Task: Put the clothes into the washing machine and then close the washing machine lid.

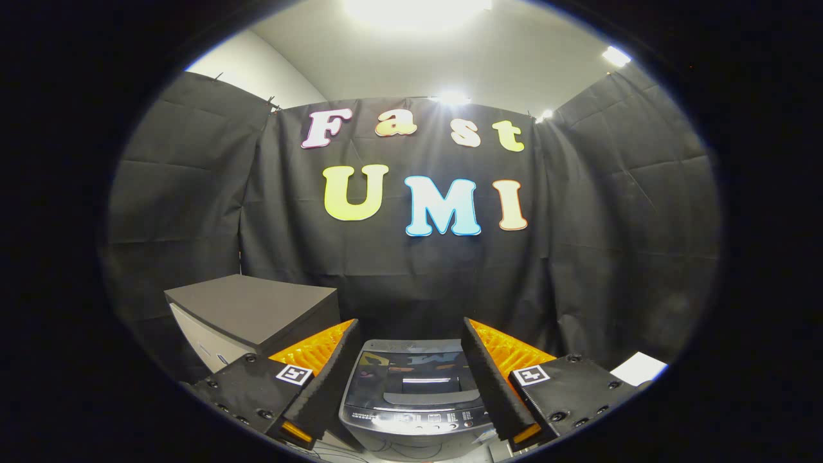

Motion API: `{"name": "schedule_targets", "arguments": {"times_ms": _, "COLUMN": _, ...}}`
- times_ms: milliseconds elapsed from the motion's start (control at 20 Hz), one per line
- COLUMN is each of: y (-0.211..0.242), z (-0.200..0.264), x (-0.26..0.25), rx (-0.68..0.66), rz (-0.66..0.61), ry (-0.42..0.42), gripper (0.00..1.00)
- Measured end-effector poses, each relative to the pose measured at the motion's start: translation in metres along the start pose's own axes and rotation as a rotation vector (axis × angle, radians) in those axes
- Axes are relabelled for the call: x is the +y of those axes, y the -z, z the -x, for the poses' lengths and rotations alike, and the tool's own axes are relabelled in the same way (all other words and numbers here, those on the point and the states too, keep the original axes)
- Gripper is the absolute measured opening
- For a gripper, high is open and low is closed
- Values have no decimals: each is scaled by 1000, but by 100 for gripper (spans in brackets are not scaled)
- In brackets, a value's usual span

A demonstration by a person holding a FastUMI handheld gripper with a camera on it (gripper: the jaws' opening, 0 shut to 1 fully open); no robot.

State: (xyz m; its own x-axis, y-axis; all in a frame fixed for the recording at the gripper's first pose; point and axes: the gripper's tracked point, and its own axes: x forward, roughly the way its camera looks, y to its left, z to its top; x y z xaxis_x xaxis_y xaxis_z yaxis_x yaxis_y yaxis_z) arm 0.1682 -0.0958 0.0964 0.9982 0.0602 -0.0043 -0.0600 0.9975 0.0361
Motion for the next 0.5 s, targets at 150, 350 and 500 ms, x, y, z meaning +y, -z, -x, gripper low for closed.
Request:
{"name": "schedule_targets", "arguments": {"times_ms": 150, "y": -1, "z": 22, "x": 3, "rx": -1, "rz": -10, "ry": 3, "gripper": 97}}
{"name": "schedule_targets", "arguments": {"times_ms": 350, "y": -3, "z": 46, "x": 6, "rx": -4, "rz": -22, "ry": 6, "gripper": 97}}
{"name": "schedule_targets", "arguments": {"times_ms": 500, "y": -5, "z": 63, "x": 8, "rx": -9, "rz": -16, "ry": 11, "gripper": 97}}
